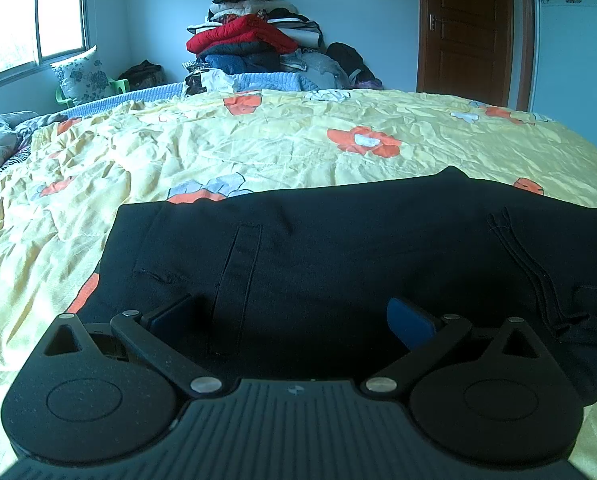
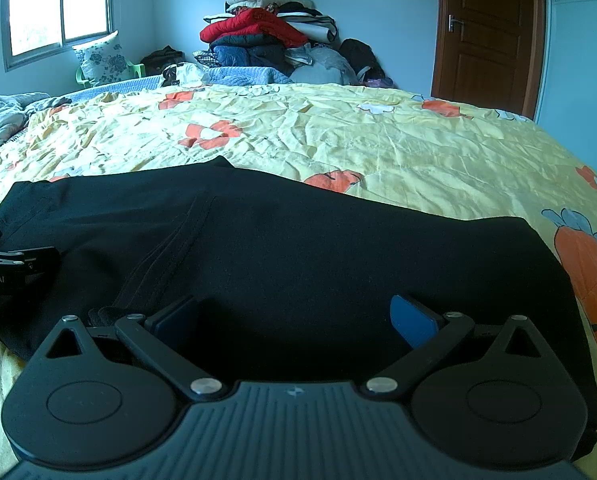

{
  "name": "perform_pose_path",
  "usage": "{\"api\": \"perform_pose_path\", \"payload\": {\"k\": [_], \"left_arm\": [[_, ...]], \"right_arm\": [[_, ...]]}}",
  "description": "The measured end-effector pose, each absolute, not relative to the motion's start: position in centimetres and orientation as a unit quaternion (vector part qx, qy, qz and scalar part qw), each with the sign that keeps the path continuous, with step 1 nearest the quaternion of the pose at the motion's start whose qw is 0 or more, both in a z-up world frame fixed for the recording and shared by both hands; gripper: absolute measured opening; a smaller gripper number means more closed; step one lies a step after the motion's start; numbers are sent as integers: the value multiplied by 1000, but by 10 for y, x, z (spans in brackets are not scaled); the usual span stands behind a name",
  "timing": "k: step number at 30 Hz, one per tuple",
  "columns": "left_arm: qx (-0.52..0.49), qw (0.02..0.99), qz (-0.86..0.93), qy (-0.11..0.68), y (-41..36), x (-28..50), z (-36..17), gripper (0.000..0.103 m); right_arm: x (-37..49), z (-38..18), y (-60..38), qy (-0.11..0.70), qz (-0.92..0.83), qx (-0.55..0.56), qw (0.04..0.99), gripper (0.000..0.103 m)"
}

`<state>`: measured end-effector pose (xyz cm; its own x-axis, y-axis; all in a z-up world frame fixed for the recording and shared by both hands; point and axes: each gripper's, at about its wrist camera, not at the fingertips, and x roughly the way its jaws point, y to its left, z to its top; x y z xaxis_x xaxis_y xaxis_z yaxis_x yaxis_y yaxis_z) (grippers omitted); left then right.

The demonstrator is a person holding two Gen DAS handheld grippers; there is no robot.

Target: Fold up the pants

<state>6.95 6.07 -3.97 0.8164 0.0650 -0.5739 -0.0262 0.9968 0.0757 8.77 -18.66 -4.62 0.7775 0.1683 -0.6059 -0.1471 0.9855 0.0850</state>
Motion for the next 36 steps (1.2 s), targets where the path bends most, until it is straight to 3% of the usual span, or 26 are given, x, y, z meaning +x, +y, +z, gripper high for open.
{"api": "perform_pose_path", "payload": {"k": [22, 27, 36], "left_arm": [[5, 956, -2, 295, 58, 60, -22, 100], [-7, 952, -69, 298, 26, 78, -2, 102], [39, 929, -68, 361, -20, 124, -32, 103]], "right_arm": [[92, -29, -218, 311, 22, 22, 950, 103], [123, -27, -250, 354, 6, 9, 935, 103], [166, -42, -263, 392, 32, 11, 919, 103]]}}
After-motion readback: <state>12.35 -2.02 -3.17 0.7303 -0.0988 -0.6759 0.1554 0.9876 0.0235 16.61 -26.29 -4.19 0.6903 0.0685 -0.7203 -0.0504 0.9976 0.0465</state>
